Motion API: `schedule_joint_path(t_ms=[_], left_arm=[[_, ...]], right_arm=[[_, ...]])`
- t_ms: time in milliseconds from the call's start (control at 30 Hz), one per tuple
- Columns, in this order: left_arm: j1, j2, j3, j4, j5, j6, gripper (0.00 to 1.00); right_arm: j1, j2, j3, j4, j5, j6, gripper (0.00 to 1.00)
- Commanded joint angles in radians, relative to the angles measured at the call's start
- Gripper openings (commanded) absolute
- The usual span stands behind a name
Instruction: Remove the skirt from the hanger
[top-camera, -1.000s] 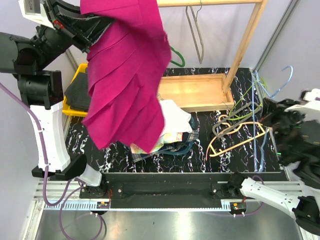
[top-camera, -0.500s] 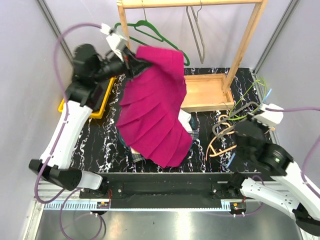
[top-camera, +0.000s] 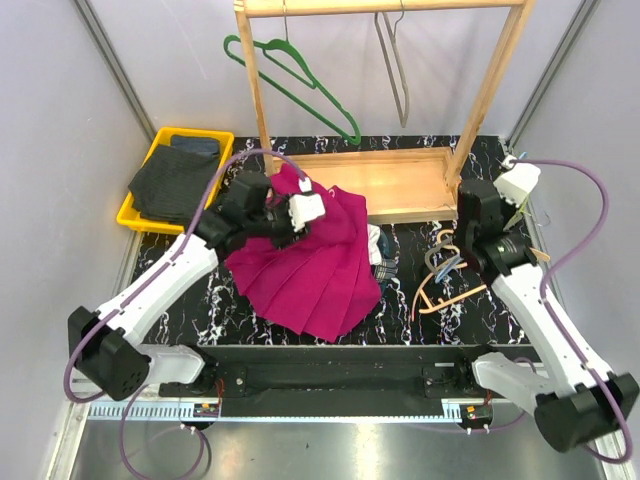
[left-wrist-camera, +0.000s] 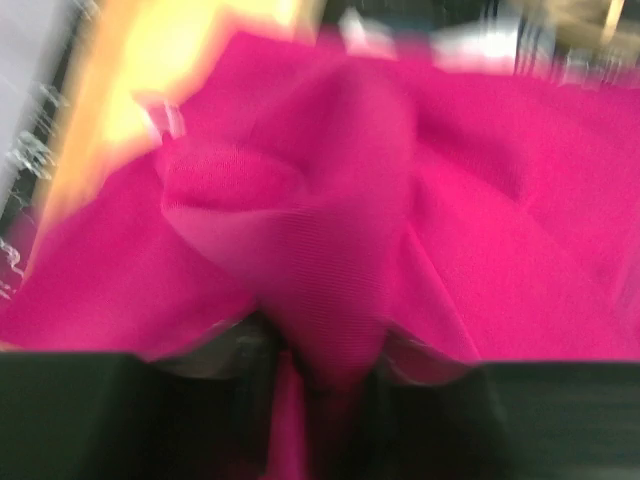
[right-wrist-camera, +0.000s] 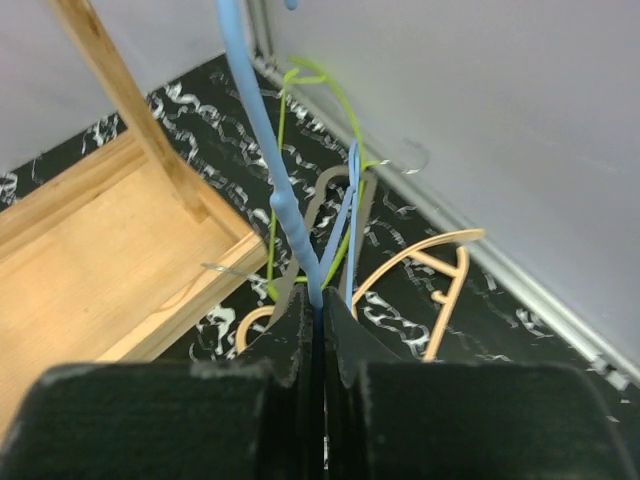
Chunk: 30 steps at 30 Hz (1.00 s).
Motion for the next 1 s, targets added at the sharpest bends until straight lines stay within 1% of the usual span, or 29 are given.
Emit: schedule_joint_path(t_ms=[0, 33, 67, 100, 133, 200, 233, 300, 333, 367, 500, 567, 600, 667, 700, 733, 767, 800, 867, 900, 967], left_arm=[[-0.023, 0.054, 0.015, -0.124, -0.17, 0.138, 0.61], [-0.025, 0.068, 0.032, -0.145, -0.187, 0.098, 0.82], [-0.027, 0.077, 0.049, -0.158, -0.198, 0.079, 0.99], [-0.027, 0.074, 0.066, -0.16, -0.207, 0.063, 0.99], [-0.027, 0.068, 0.09, -0.154, -0.213, 0.046, 0.99], [-0.03, 0.031, 0.118, -0.125, -0.212, 0.036, 0.99], [-0.031, 0.02, 0.133, -0.113, -0.227, 0.014, 0.99], [-0.031, 0.0, 0.222, -0.105, -0.242, -0.019, 0.99], [-0.031, -0.004, 0.259, -0.108, -0.259, -0.052, 0.99], [-0.031, -0.015, 0.32, -0.114, -0.267, -0.068, 0.99], [-0.031, -0.07, 0.454, -0.178, -0.305, -0.157, 0.99], [-0.031, -0.113, 0.503, -0.215, -0.342, -0.191, 0.99], [-0.031, -0.128, 0.552, -0.228, -0.362, -0.23, 0.99], [-0.031, -0.171, 0.607, -0.276, -0.391, -0.25, 0.99], [-0.031, -0.187, 0.647, -0.286, -0.408, -0.276, 0.99], [-0.031, -0.2, 0.659, -0.295, -0.445, -0.287, 0.99], [-0.031, -0.231, 0.666, -0.306, -0.466, -0.296, 0.99], [-0.031, -0.248, 0.67, -0.312, -0.486, -0.298, 0.99], [-0.031, -0.289, 0.661, -0.327, -0.541, -0.297, 0.99], [-0.031, -0.303, 0.655, -0.329, -0.56, -0.298, 0.99], [-0.031, -0.34, 0.629, -0.333, -0.604, -0.31, 0.99]], right_arm=[[-0.107, 0.089, 0.039, 0.083, -0.212, 0.042, 0.1], [-0.121, 0.101, 0.031, 0.086, -0.232, 0.056, 0.12], [-0.13, 0.11, 0.026, 0.088, -0.258, 0.057, 0.15], [-0.139, 0.123, 0.02, 0.1, -0.271, 0.057, 0.18], [-0.155, 0.127, 0.005, 0.101, -0.28, 0.056, 0.3], [-0.17, 0.129, -0.01, 0.107, -0.3, 0.056, 0.54], [-0.185, 0.127, -0.027, 0.109, -0.307, 0.056, 0.72], [-0.205, 0.124, -0.041, 0.109, -0.326, 0.057, 0.85], [-0.213, 0.123, -0.053, 0.109, -0.338, 0.06, 0.95], [-0.228, 0.12, -0.057, 0.107, -0.355, 0.062, 1.0], [-0.241, 0.101, -0.037, 0.078, -0.392, 0.065, 1.0], [-0.241, 0.097, -0.011, 0.063, -0.438, 0.065, 1.0], [-0.242, 0.094, 0.029, 0.036, -0.458, 0.063, 1.0], [-0.241, 0.097, 0.077, -0.003, -0.54, 0.068, 1.0], [-0.241, 0.1, 0.129, -0.045, -0.576, 0.071, 1.0], [-0.241, 0.107, 0.159, -0.073, -0.626, 0.077, 1.0], [-0.241, 0.13, 0.193, -0.105, -0.645, 0.08, 1.0], [-0.241, 0.15, 0.277, -0.183, -0.659, 0.083, 1.0], [-0.241, 0.217, 0.372, -0.271, -0.666, 0.08, 1.0], [-0.241, 0.238, 0.47, -0.361, -0.665, 0.085, 1.0], [-0.239, 0.256, 0.551, -0.426, -0.675, 0.096, 1.0]])
